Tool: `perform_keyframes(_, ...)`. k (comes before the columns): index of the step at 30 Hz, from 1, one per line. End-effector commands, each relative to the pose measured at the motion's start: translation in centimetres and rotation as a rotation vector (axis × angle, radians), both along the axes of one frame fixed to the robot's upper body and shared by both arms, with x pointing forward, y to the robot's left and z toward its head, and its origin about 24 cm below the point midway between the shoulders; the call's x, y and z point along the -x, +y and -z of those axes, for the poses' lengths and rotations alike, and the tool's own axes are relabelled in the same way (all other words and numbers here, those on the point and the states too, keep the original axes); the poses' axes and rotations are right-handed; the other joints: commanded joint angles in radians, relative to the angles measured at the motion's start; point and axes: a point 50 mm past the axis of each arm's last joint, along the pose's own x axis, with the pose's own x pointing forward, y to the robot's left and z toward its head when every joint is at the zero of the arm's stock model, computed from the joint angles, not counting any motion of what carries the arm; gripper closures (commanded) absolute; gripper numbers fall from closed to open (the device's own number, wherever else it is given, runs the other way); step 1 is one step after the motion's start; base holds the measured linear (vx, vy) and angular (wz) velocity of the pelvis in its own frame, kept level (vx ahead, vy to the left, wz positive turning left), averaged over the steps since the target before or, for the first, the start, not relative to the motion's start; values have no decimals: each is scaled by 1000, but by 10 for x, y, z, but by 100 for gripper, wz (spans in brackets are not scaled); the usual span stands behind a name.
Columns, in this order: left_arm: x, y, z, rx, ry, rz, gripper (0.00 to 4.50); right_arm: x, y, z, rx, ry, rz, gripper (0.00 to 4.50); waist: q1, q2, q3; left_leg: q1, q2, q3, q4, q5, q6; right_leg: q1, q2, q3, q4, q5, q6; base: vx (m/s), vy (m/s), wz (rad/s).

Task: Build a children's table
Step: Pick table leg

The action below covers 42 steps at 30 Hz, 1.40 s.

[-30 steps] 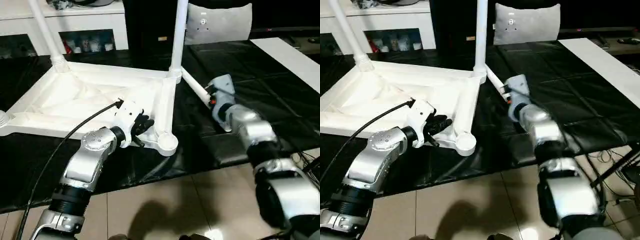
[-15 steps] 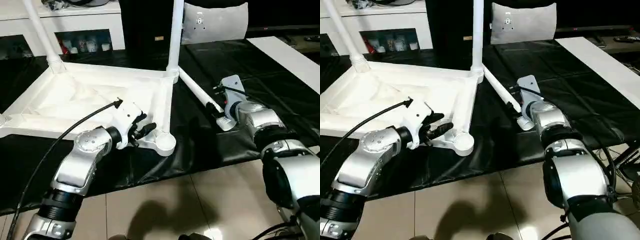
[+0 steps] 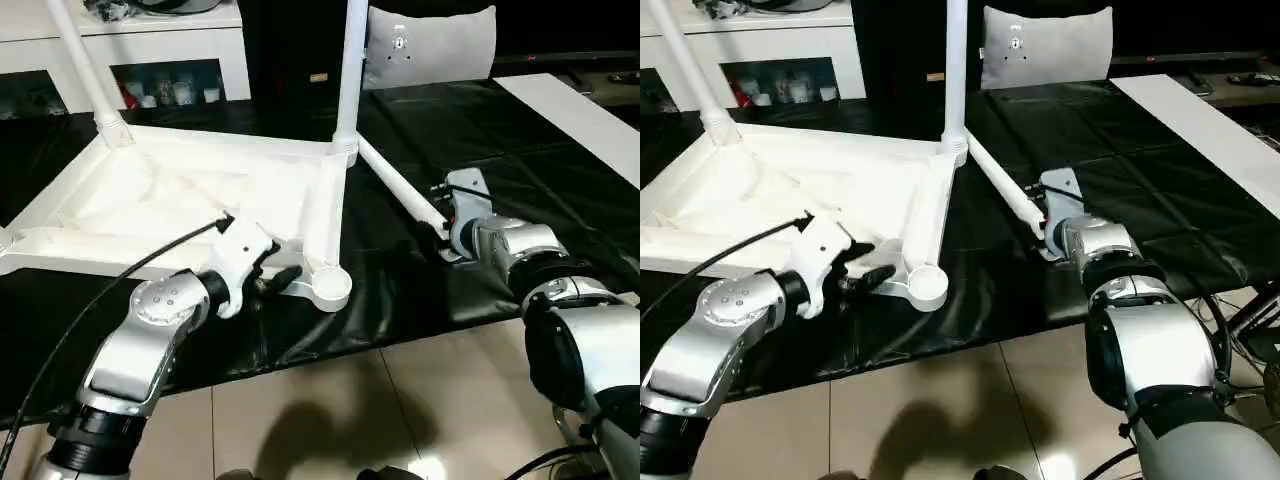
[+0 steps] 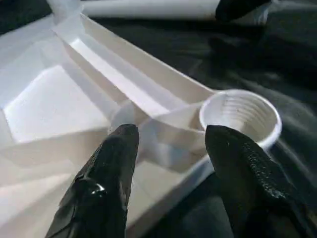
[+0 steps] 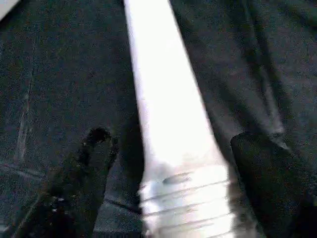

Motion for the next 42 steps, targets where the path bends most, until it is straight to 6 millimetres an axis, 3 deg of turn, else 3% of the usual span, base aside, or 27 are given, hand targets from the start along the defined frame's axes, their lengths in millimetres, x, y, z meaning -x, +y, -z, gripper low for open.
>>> perform_keyframes(1, 4, -4, -2, 4, 13, 41, 197, 5, -2, 8, -4, 42, 4, 82, 4, 5, -64, -7, 23, 6, -62, -116, 68, 81, -52, 53, -63, -218, -212, 0, 0, 0)
perform_keyframes(10, 11, -9, -4, 1, 48, 92, 197, 11, -5, 16, -6, 114, 17, 159, 2, 12, -59, -7, 21, 6, -62, -132, 62, 81, -50, 52, -66, -229, -216, 0, 0, 0)
perform_keyframes(14, 10, -8, -3, -6, 55, 94, 197, 12, -7, 18, -3, 128, 13, 169, 1, 6, -62, -6, 22, 6, -62, -140, 54, 83, -51, 51, -68, -254, -204, 0, 0, 0)
perform_keyframes(16, 9, -8, -4, -7, 54, 92, 197, 12, -7, 17, -9, 126, 16, 172, 2, 8, -61, -6, 21, 6, -63, -138, 52, 82, -51, 51, -68, -260, -202, 0, 0, 0)
perform_keyframes(17, 8, -8, -4, -6, 52, 91, 197, 12, -6, 17, -16, 119, 22, 173, 2, 2, -68, -5, 22, 6, -61, -129, 52, 84, -52, 51, -66, -252, -202, 0, 0, 0)
perform_keyframes(19, 7, -9, -4, -5, 49, 89, 197, 11, -6, 16, -22, 114, 28, 174, 4, 5, -66, -5, 22, 6, -61, -126, 52, 82, -53, 52, -66, -252, -202, 0, 0, 0)
perform_keyframes(20, 5, -10, -5, -1, 42, 83, 197, 11, -6, 15, -42, 103, 43, 174, 4, -1, -70, -6, 22, 7, -60, -112, 54, 84, -53, 52, -63, -240, -203, 0, 0, 0)
perform_keyframes(27, -3, -14, -5, 22, 19, 52, 197, 10, -9, 16, -179, 32, 154, 175, 6, 0, -73, -7, 20, 9, -57, -87, 64, 85, -53, 53, -61, -207, -203, 0, 0, 0)
perform_keyframes(28, -4, -14, -4, 26, 14, 43, 197, 10, -10, 17, -220, 21, 172, 175, 4, 7, -74, -7, 18, 9, -56, -90, 63, 84, -51, 52, -63, -206, -202, 0, 0, 0)
perform_keyframes(29, -6, -15, -4, 31, 10, 33, 197, 10, -10, 18, -254, 12, 185, 175, 4, 4, -74, -7, 18, 10, -56, -92, 66, 85, -51, 52, -64, -206, -200, 0, 0, 0)
perform_keyframes(30, -6, -15, -4, 31, 10, 33, 197, 10, -10, 18, -254, 12, 185, 175, 5, 8, -74, -7, 19, 9, -56, -93, 66, 86, -51, 51, -64, -205, -197, 0, 0, 0)
perform_keyframes(31, -9, -16, -2, 36, 10, 26, 197, 10, -11, 17, -302, -4, 208, 175, 6, 30, -76, -4, 18, 6, -55, -94, 62, 85, -51, 50, -60, -197, -204, 0, 0, 0)
perform_keyframes(32, -10, -16, -2, 35, 12, 27, 197, 10, -11, 17, -315, -7, 216, 175, 1, 16, -74, -6, 16, 9, -55, -109, 66, 85, -47, 49, -68, -205, -200, 0, 0, 0)
perform_keyframes(33, -12, -18, -1, 35, 11, 33, 197, 10, -11, 17, -338, -19, 226, 175, 3, 23, -76, -5, 16, 7, -55, -112, 64, 86, -48, 48, -66, -206, -202, 0, 0, 0)
perform_keyframes(38, -20, -29, -6, 76, -30, 24, 197, 5, -11, 7, -473, -175, 234, 176, 4, 9, -81, -11, 18, 7, -53, -80, 76, 90, -51, 47, -64, -199, -197, 0, 0, 0)
perform_keyframes(42, -25, -33, -9, 112, -62, -7, 197, 3, -7, -5, -652, -283, 174, 176, 4, 7, -81, -12, 18, 8, -51, -71, 111, 92, -50, 47, -64, -171, -205, 0, 0, 0)
